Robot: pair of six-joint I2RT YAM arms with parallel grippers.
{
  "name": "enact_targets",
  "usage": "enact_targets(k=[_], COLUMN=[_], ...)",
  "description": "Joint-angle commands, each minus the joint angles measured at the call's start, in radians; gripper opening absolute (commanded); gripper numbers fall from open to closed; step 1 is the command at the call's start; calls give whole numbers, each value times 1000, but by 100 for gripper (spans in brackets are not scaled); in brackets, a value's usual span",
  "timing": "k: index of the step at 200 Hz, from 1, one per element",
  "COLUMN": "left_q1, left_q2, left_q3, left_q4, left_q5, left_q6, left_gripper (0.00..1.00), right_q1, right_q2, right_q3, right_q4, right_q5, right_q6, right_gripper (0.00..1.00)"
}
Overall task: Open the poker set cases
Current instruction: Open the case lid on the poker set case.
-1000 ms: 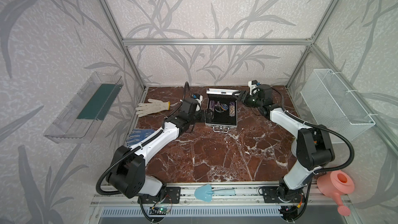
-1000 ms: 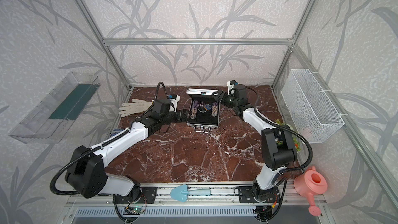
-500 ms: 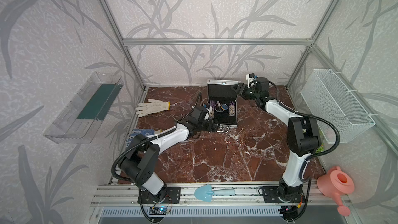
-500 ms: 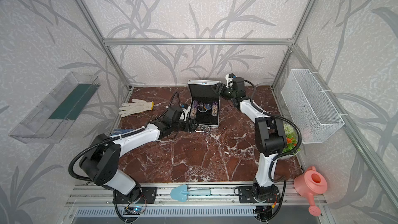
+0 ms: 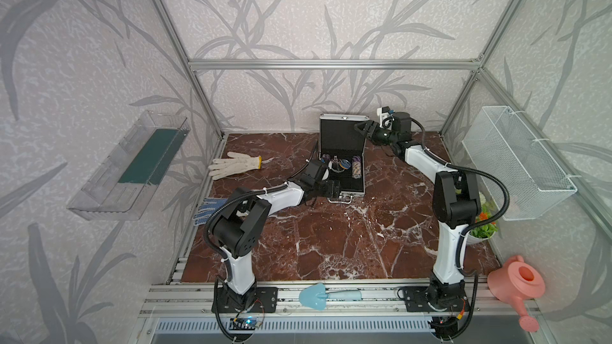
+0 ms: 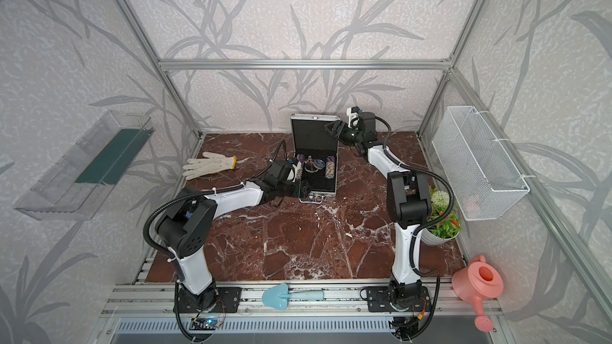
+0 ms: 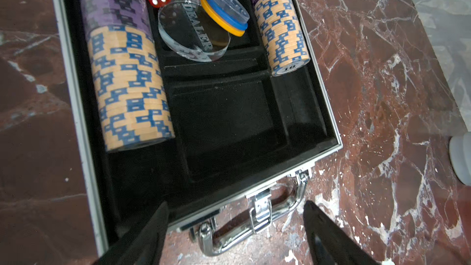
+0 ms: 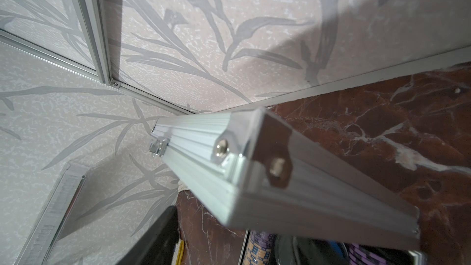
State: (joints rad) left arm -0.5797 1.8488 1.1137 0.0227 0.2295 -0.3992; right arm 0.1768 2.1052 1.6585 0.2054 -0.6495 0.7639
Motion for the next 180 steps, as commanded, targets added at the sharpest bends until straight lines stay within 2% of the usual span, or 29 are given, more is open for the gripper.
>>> enact_targets(k=[1,62,121,180], left_q1=[-3,-28,-46,-37], left_q2=[24,65,46,-24], left_q3=[15,-7,-45,-45], left_q4=[14,63,84,23], left_q5=[3,20,9,-29], left_q6=[-5,-82,-118,-70], left_gripper=[83,82,82,82], right_q1=[-7,-17,-28,-33], right_q2=[30,93,108,102], right_q3=[47,122,166,197], right_q4=[-1,-18,-51,-77], right_q5=[-23,-52,-68,-94], right_q6=[0,3,-16,-21], right_gripper=[68,68,69,69])
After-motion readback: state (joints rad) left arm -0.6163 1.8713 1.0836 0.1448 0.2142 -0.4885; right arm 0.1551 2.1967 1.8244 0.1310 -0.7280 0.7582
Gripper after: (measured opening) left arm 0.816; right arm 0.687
